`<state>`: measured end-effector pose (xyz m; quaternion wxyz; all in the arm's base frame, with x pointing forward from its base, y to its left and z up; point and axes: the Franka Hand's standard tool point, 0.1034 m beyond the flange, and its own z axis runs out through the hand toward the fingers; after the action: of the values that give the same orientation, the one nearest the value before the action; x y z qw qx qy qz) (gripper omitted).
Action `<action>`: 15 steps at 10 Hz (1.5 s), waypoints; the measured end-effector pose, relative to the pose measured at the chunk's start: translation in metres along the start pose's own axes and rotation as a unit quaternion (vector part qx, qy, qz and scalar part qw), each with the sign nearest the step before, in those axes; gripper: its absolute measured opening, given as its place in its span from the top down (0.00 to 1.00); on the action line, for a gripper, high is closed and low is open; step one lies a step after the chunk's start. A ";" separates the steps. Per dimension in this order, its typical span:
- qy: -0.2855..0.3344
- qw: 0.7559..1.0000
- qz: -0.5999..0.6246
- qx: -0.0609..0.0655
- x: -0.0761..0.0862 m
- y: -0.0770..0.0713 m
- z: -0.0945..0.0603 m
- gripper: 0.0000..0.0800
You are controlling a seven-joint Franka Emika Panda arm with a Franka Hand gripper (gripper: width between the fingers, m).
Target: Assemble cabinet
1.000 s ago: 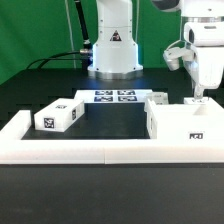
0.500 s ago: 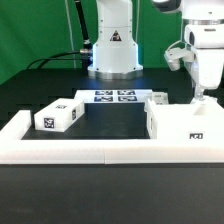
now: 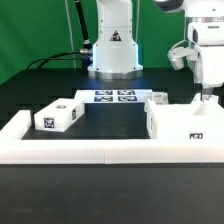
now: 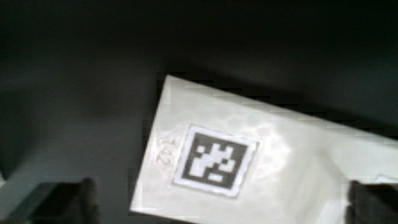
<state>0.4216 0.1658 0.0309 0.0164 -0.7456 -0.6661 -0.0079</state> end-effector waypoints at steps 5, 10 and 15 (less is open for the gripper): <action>0.013 0.997 0.081 -0.011 0.001 -0.017 -0.001 0.00; 0.025 0.996 0.081 -0.006 0.003 -0.029 0.016 0.16; 0.025 0.996 0.081 -0.001 0.003 -0.033 0.023 0.73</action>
Offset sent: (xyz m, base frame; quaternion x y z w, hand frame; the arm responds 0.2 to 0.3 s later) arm -0.0245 0.0028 0.0015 -0.0080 0.0161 0.1657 0.9860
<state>0.3893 0.1733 0.0090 0.0332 -0.7964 -0.6032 -0.0261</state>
